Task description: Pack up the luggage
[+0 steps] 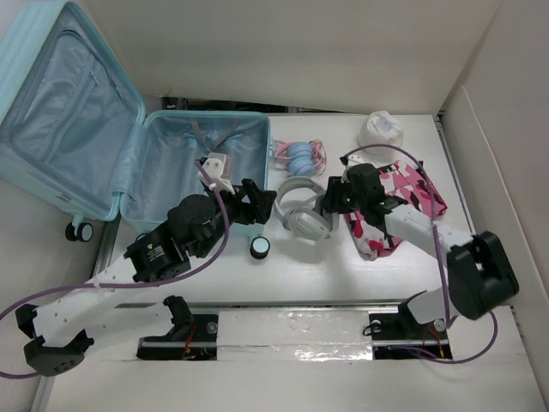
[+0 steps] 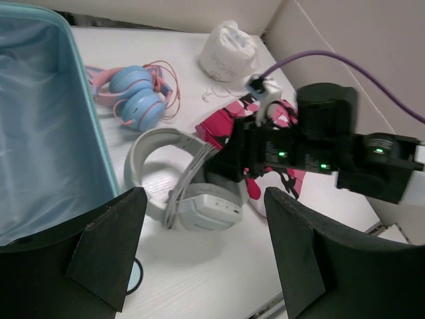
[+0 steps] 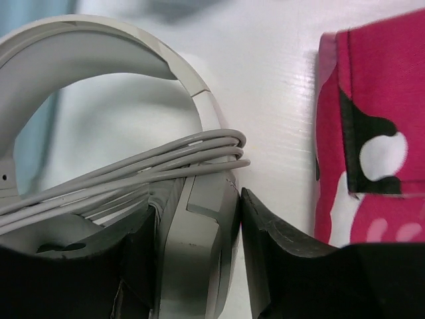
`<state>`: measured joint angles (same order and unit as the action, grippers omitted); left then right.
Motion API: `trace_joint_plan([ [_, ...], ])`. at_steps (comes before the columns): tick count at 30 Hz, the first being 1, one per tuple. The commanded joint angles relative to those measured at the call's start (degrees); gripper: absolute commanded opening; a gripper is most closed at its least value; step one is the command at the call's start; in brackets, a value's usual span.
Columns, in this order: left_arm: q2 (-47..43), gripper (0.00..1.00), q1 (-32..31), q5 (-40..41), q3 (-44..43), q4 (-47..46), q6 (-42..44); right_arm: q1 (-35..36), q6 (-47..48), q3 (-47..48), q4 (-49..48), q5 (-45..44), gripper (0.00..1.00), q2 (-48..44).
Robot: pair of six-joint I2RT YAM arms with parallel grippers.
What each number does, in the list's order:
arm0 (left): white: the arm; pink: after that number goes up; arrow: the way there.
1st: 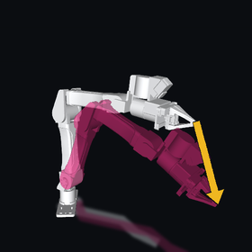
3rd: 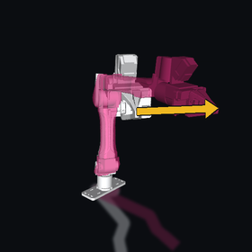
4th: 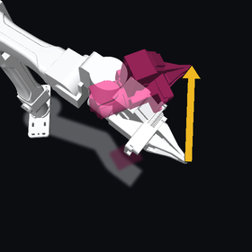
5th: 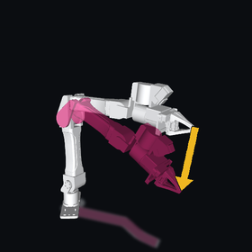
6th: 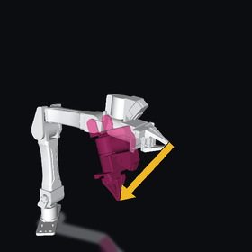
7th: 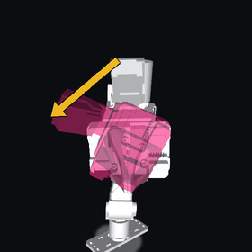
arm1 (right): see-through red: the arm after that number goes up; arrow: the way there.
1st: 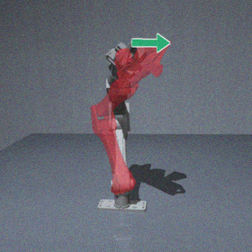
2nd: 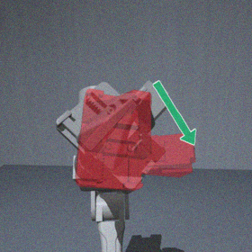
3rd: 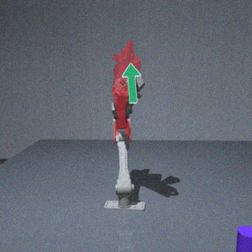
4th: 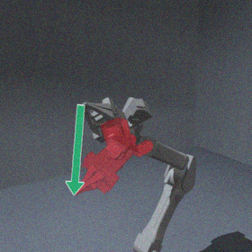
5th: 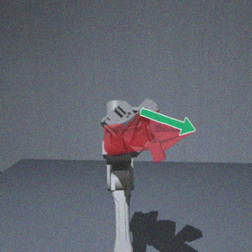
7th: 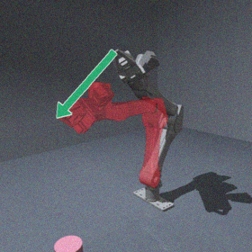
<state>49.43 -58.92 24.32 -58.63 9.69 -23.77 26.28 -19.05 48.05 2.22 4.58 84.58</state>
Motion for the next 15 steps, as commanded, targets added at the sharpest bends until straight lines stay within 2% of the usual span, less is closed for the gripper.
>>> trace_joint_plan([
  [1,-5.9,0.69,-0.5,4.24,-2.72,3.05,2.4,2.36,-2.75,4.4,-4.33,-0.08,0.31,-11.51],
  [5,-12.07,0.7,-1.03,6.96,-1.4,1.03,3.29,5.26,-2.66,11.33,-4.06,-1.42,0.32,-11.46],
  [11,-14.54,0.71,-1.03,8.02,0.8,-0.11,1.8,12.2,-6.08,26.8,-10.46,1.39,0.35,5.93],
  [13,-13.05,0.71,-1.03,8.73,0.1,1.11,1.01,14.05,-7.31,35.5,-11.71,1.14,0.36,13.72],
  [15,-11.99,0.72,-1.03,9.7,-0.43,1.99,0.13,16.34,-7.93,45.4,-11.28,1.13,0.5,19.46],
])
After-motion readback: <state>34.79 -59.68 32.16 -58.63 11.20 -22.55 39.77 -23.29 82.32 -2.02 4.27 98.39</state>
